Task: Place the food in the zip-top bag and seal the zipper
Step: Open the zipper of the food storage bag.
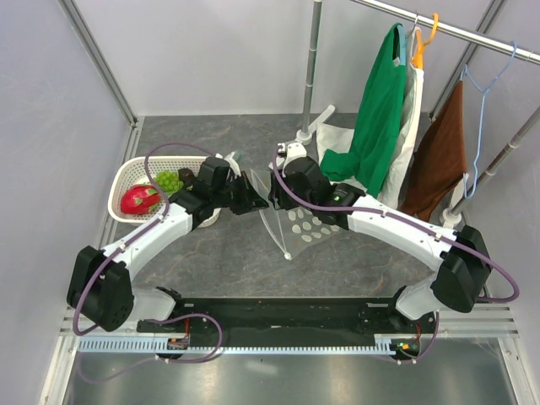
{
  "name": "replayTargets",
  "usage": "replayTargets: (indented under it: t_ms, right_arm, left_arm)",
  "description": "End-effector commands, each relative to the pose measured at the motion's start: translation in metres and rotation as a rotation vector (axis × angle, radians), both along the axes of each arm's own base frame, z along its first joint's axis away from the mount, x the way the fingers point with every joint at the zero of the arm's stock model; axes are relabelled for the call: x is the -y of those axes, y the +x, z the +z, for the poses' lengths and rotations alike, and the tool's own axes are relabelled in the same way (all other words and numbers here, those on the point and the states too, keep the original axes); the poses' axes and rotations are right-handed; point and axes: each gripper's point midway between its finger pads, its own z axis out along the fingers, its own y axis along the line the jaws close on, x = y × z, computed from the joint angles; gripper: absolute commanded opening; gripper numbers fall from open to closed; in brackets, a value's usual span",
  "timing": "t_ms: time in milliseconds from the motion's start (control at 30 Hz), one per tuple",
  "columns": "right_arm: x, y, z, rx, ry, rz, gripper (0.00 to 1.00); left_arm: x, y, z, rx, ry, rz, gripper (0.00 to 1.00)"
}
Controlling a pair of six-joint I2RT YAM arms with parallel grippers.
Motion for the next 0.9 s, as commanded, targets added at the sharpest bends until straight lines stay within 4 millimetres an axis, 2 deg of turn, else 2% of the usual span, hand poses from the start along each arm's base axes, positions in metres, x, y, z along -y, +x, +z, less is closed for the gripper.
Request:
replayTargets:
  t_ms: [0, 133, 300, 333, 367, 433, 467, 533, 567, 600, 667, 700, 733, 800, 867]
  right_arm:
    - [-0.006, 0.002, 0.025, 0.066, 0.0, 0.067, 0.47]
    - [-0.001, 0.002, 0.014, 0.069, -0.062, 0.092, 0.48]
    - [-0.002, -0.014, -0.003, 0.022, -0.089, 0.172, 0.46]
    - [-0.001, -0.015, -0.005, 0.017, -0.093, 0.175, 0.45]
    - [-0.001, -0.016, -0.01, 0.008, -0.099, 0.178, 0.38]
    - [0.0, -0.014, -0.012, 0.013, -0.112, 0.182, 0.3]
    - [0.001, -0.013, -0.009, 0.021, -0.119, 0.176, 0.17]
    - [0.004, -0.01, -0.005, 0.036, -0.139, 0.167, 0.1]
    - [0.007, -0.009, 0.001, 0.033, -0.152, 0.16, 0.0]
    - [0.012, -0.006, 0.003, 0.031, -0.163, 0.145, 0.0]
    - [0.029, 0.001, 0.012, 0.03, -0.194, 0.079, 0.0]
    - [0.041, 0.008, 0.015, 0.022, -0.198, 0.041, 0.0]
    - [0.048, 0.009, 0.021, 0.016, -0.188, 0.017, 0.0]
    - [0.065, 0.013, 0.033, 0.008, -0.179, -0.027, 0.0]
    - [0.068, 0.01, 0.043, -0.002, -0.139, -0.028, 0.0]
  left_arm:
    - [0.003, -0.002, 0.024, 0.118, 0.012, -0.057, 0.02]
    - [-0.001, -0.004, 0.027, 0.132, 0.016, -0.05, 0.02]
    - [-0.001, 0.0, 0.033, 0.154, 0.02, -0.045, 0.02]
    - [0.0, 0.0, 0.035, 0.155, 0.015, -0.049, 0.02]
    - [0.001, 0.0, 0.038, 0.161, 0.007, -0.053, 0.02]
    - [0.003, -0.001, 0.04, 0.158, -0.005, -0.059, 0.02]
    - [0.003, -0.002, 0.039, 0.152, -0.003, -0.067, 0.02]
    - [-0.002, -0.003, 0.032, 0.136, 0.012, -0.087, 0.02]
    - [-0.004, -0.005, 0.029, 0.126, 0.012, -0.113, 0.02]
    - [-0.01, -0.008, 0.019, 0.108, 0.057, -0.152, 0.02]
    - [-0.025, 0.005, 0.013, 0.085, 0.099, -0.157, 0.02]
    - [-0.037, 0.005, 0.004, 0.06, 0.143, -0.164, 0.02]
    - [-0.052, 0.014, 0.001, 0.047, 0.154, -0.138, 0.02]
    - [-0.072, 0.02, -0.013, 0.021, 0.21, -0.147, 0.02]
    - [-0.075, 0.026, -0.023, 0.006, 0.247, -0.188, 0.02]
